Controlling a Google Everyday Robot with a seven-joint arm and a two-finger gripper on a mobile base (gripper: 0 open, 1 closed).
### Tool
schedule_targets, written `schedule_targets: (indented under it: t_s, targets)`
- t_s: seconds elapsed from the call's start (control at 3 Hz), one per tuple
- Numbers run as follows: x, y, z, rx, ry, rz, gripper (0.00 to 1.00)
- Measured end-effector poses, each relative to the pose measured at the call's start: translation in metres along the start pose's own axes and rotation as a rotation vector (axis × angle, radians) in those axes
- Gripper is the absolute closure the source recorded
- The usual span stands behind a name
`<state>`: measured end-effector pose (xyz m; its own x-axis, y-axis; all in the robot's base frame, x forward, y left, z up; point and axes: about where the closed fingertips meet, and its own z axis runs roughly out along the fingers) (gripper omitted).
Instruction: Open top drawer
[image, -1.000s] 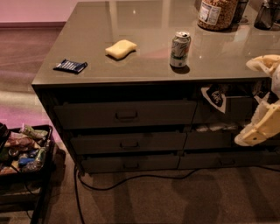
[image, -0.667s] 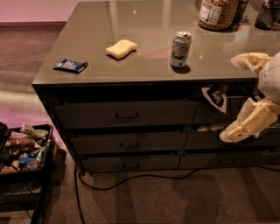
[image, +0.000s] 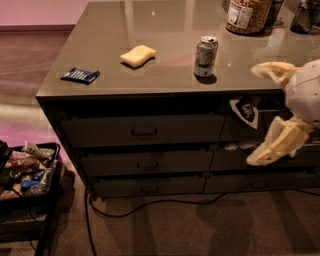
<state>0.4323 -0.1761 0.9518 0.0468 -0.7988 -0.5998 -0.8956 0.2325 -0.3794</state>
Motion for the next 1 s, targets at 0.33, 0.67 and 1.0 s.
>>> schedule_targets:
  t_s: [0.33,0.67,1.0]
  targets:
    - [-0.005,0.008,0.030,-0.033,-0.067,-0.144,0.00]
    - [-0.003,0.017,0.055,-0.081,-0.096,-0.247,0.00]
    - [0.002,0.027,0.074,-0.119,-0.088,-0.271,0.00]
